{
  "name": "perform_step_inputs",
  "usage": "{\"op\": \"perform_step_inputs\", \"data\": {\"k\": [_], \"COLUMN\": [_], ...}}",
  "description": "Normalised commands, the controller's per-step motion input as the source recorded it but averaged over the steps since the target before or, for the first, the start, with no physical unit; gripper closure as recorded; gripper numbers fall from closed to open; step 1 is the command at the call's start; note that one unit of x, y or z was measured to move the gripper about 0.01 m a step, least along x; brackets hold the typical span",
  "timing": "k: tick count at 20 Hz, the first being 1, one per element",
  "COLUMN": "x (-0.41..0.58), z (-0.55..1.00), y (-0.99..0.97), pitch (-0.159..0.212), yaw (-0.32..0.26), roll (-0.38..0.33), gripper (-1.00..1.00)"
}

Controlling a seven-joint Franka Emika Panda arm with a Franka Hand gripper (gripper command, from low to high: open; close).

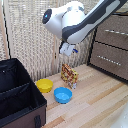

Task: Locate and clasp the grip of the topmost drawer. Steadily and circumspectly yank the drawer open. Discover and seize the nutrition bar using your clamp. Deposit the nutrition bar in the accessible drawer. Unclench the nutrition bar.

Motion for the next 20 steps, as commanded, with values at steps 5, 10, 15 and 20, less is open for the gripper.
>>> {"op": "perform_step_inputs", "data": {"k": [5, 10, 15, 20], "x": [-0.039, -0.018, -0.007, 0.0], "z": [0.14, 0.19, 0.22, 0.24], "y": [-0.47, -0.57, -0.69, -0.8], "pitch": [-0.149, -0.11, -0.067, -0.006], "yaw": [0.114, 0.087, 0.068, 0.048], "roll": [-0.16, -0.148, -0.134, -0.093], "gripper": [-1.0, -1.0, -1.0, -1.0]}}
